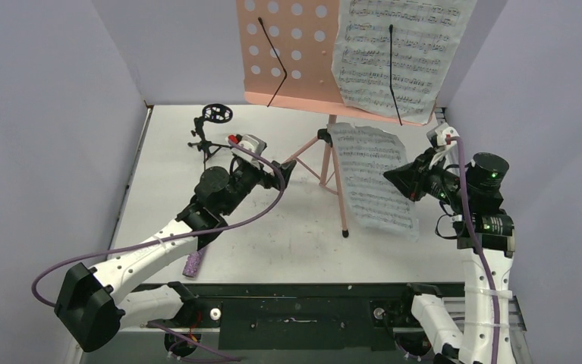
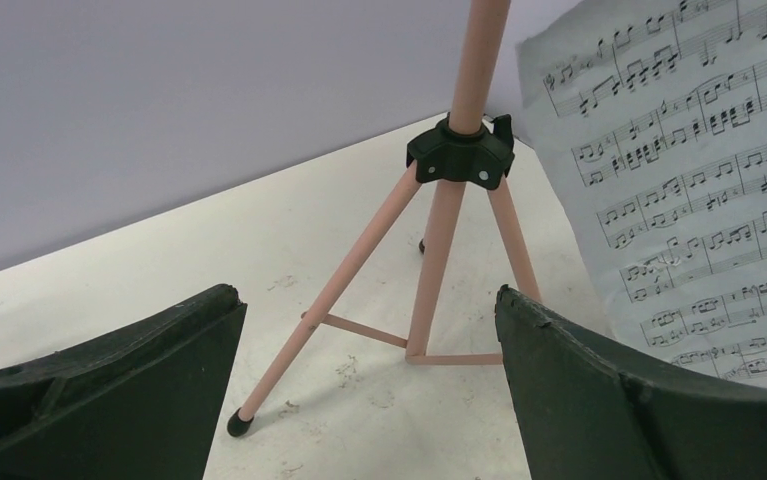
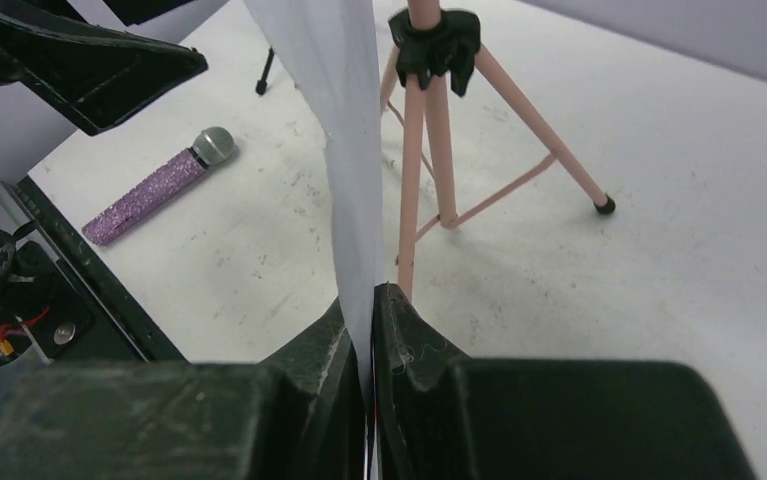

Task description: Set up the instrument practice props

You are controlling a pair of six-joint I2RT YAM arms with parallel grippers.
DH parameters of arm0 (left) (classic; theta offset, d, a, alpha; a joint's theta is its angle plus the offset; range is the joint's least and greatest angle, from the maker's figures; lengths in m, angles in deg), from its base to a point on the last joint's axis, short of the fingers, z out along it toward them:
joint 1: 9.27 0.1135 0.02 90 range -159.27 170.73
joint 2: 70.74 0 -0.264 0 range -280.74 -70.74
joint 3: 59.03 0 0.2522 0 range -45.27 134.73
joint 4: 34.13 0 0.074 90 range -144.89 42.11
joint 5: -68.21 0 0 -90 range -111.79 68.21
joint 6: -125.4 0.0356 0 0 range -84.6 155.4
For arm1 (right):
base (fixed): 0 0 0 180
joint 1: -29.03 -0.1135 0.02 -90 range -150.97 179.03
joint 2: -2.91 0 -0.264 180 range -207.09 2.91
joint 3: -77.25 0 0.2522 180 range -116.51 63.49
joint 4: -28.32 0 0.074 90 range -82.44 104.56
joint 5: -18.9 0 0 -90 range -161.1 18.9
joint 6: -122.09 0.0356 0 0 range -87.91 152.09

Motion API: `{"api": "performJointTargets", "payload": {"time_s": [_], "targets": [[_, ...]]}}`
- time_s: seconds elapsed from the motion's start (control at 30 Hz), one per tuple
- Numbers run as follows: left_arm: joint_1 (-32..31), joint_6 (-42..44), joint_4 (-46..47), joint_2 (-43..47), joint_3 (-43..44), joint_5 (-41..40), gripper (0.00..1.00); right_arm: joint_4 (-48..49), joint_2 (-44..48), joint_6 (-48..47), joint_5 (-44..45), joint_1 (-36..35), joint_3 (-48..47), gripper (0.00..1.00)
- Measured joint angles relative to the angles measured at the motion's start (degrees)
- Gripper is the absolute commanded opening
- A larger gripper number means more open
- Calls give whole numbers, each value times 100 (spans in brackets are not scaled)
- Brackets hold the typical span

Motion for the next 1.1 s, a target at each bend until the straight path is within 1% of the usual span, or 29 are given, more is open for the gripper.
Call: {"api": "performJointTargets", "payload": {"time_s": [0.2,0.4,0.73,0.9,0.93,1.0,1.1], "targets": [[144,-153,144,59,-83,459,97,778,160,197,-619,-15,11,5],[260,-258,470,59,-186,1067,96,1285,238,332,-1088,-264,11,5],[439,-444,1158,-170,-188,2498,97,2424,205,938,-1362,-804,61,5],[490,-719,1582,-319,-188,3128,100,3329,184,1491,-1360,-977,269,5],[490,-780,1683,-358,-181,3259,95,3591,184,1661,-1349,-1003,350,5],[494,-944,1803,-474,-101,3563,90,4015,177,1945,-1329,-1062,496,5],[494,-1176,1950,-682,122,3950,83,4402,92,2181,-1294,-1172,553,5]]}}
